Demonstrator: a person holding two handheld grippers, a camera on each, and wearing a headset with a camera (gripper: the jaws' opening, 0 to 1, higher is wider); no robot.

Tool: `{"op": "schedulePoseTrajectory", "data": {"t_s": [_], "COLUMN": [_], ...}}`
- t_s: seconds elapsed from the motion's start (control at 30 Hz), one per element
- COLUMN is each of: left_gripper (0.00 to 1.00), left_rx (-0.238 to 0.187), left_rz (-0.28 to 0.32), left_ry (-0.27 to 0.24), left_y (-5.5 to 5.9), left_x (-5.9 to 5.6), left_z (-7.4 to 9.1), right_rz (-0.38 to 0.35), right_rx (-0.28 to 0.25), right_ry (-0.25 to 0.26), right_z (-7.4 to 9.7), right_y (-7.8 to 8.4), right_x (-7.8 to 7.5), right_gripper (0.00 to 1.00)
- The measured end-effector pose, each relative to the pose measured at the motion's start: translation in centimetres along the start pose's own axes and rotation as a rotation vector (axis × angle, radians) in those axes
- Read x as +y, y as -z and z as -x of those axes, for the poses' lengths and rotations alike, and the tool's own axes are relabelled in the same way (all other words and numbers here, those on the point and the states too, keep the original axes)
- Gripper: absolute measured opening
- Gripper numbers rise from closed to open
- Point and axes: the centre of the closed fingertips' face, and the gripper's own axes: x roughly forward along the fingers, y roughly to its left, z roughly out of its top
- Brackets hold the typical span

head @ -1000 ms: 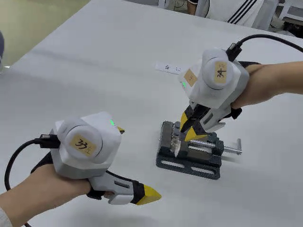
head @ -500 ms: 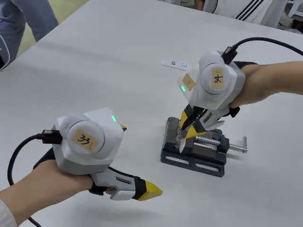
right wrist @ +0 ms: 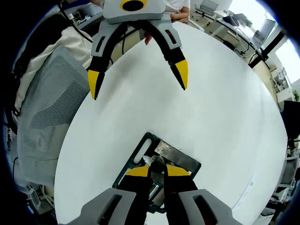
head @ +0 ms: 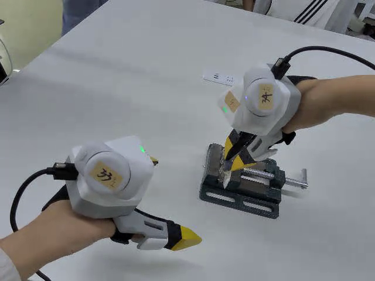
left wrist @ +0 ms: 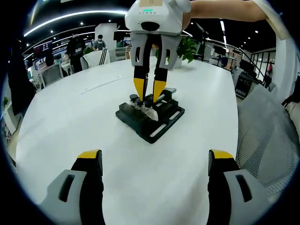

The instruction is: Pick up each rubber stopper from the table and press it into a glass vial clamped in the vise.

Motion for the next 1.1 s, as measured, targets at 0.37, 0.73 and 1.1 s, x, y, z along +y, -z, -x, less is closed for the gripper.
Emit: {"op": "schedulePoseTrajectory", "data": {"t_s": [0.37,0.73,1.1], "left_gripper": [0.92,0.92,0.91], "left_rx": [0.003,0.004,0.004], "left_rz": [0.002,0.004,0.008], "left_ry": [0.006,0.008,0.007], "left_y": [0.25,0.38,0.44], "left_x": [-0.09,-0.22,-0.11], "left_z": [-0.10,-0.10,0.04], "right_rz": [-0.006,-0.017,-0.040], "right_rx": [-0.003,0.008,0.028], "right_ry": [0.006,-0.009,-0.011], "right_z": [-0.14,-0.27,-0.27], "right_y": [-0.09,-0.26,-0.18], "right_x": [-0.01,0.07,0.07], "right_gripper": [0.06,0.05,0.05]}}
